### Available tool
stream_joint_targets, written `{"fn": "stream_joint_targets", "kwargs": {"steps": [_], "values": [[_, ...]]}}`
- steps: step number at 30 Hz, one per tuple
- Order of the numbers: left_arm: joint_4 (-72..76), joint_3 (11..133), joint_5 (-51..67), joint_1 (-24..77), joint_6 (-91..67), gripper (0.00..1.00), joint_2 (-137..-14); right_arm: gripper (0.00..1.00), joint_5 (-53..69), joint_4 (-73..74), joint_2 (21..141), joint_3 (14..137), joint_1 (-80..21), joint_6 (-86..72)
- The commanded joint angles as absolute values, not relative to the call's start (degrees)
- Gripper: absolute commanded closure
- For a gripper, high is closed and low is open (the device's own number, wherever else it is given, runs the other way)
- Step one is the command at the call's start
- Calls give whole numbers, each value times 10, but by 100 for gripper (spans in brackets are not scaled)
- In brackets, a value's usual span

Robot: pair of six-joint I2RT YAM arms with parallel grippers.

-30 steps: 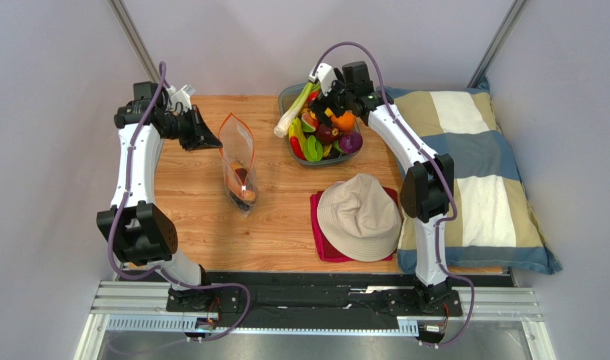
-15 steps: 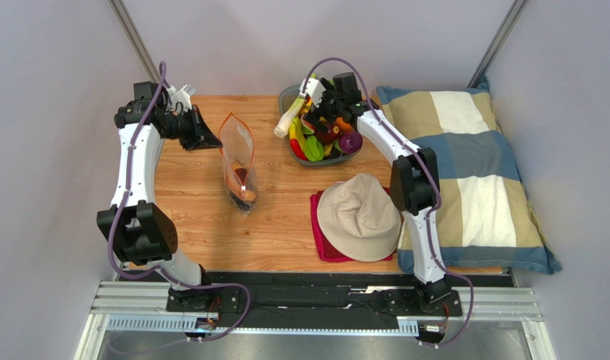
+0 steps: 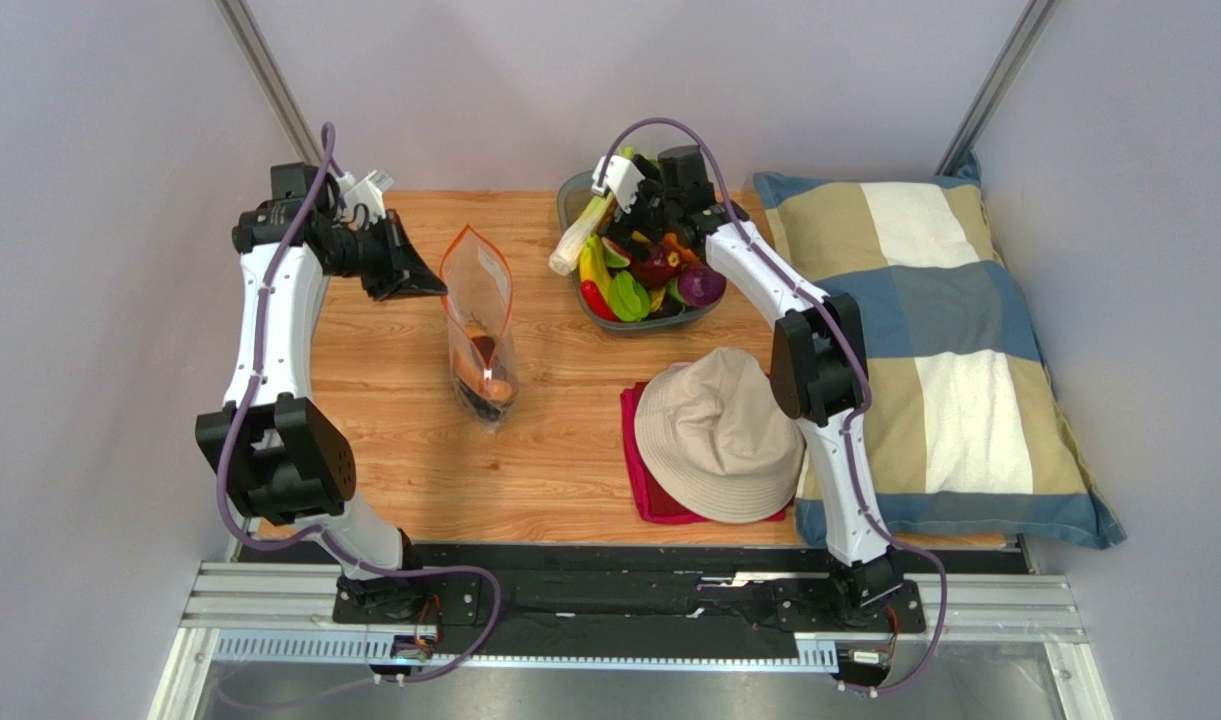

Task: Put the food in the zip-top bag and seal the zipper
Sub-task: Pick up the fake vegetable from the bin.

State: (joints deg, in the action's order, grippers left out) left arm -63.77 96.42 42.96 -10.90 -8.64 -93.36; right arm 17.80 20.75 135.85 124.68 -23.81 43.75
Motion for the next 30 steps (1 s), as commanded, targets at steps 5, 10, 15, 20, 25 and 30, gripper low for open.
{"fn": "stream_joint_targets", "kwargs": {"steps": [5,10,15,20,25,30], "values": [[-627,1002,446,-107,-84,100,-943,37,171,202,1340,1254,-233,426],[-628,1000,451,-107,-80,100,-942,44,178,203,1305,1247,-232,397],[-628,995,459,-106,-79,100,-940,54,183,200,1261,1250,-231,357],[-624,992,472,-107,-80,100,-938,58,212,219,1201,1252,-232,291],[-621,984,482,-106,-80,100,-935,67,293,220,1154,1275,-241,62],[-606,973,493,-107,-101,100,-934,81,361,229,1147,1295,-275,-211]]}}
